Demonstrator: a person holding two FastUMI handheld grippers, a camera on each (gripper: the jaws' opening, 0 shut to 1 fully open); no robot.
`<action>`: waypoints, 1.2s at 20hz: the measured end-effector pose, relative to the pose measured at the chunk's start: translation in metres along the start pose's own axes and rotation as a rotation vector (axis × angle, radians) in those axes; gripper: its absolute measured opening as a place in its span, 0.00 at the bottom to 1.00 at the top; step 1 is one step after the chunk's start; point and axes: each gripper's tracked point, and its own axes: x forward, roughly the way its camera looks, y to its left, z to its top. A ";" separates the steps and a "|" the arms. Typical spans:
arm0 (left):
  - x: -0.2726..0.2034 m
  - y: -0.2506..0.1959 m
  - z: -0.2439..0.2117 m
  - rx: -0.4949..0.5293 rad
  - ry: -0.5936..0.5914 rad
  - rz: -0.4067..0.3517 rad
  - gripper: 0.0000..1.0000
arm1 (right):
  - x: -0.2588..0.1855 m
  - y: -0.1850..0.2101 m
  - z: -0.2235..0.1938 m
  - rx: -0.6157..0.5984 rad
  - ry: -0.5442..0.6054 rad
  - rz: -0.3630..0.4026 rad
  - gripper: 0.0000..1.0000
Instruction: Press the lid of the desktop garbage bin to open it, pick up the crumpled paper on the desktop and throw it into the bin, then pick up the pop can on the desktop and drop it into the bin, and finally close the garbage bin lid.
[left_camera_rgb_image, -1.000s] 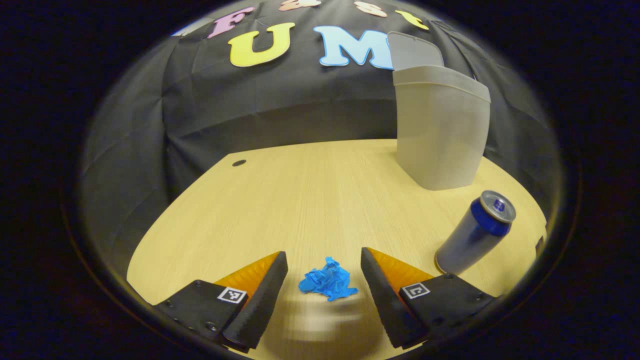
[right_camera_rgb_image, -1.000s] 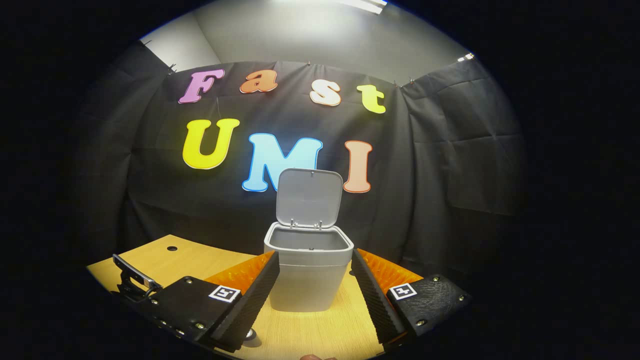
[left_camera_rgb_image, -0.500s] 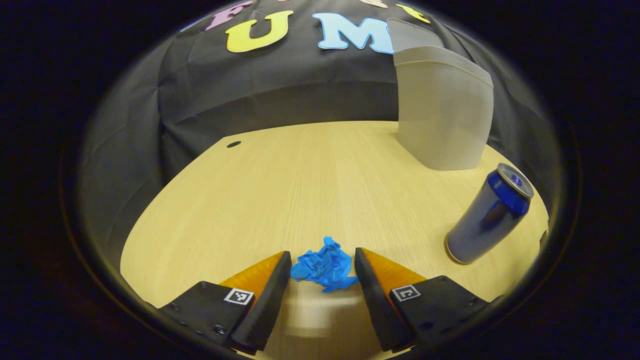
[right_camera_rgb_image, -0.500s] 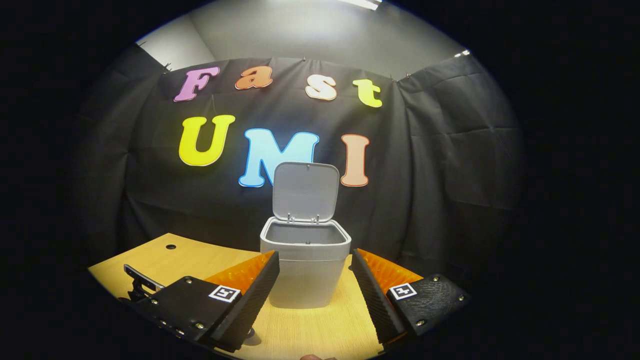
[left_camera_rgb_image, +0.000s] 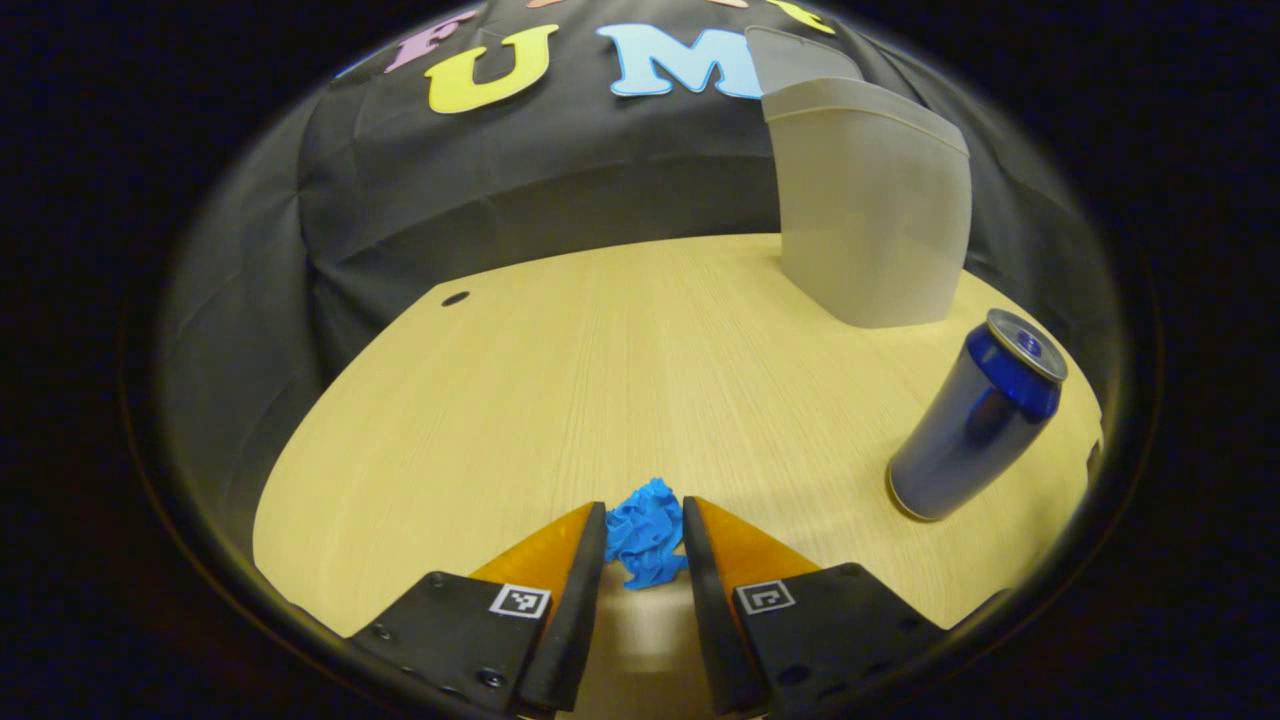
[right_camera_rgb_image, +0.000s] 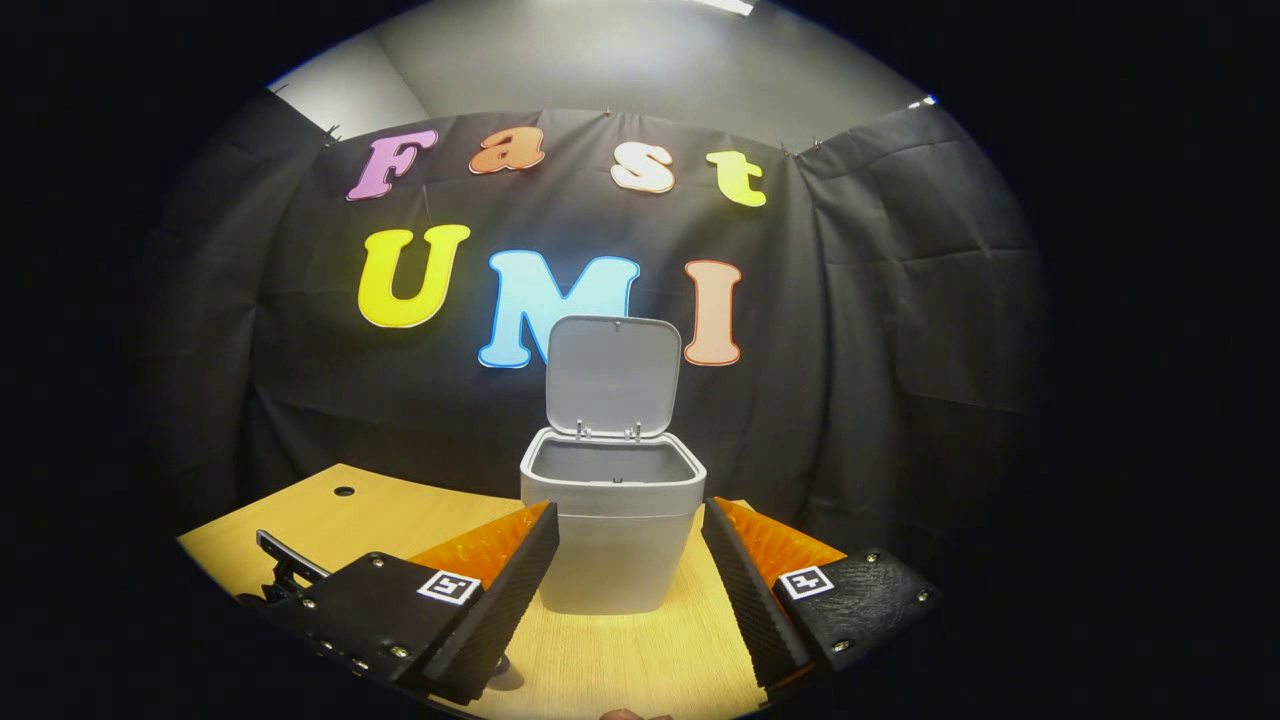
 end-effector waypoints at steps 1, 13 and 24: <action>0.003 0.000 -0.001 -0.006 -0.003 -0.006 0.38 | 0.000 0.000 0.001 -0.001 0.000 0.002 0.93; -0.007 0.005 0.001 -0.030 -0.009 0.022 0.16 | 0.003 0.000 0.002 0.007 -0.018 0.013 0.93; -0.050 0.005 0.062 -0.023 -0.137 0.018 0.16 | -0.002 -0.015 0.002 0.044 -0.044 -0.015 0.93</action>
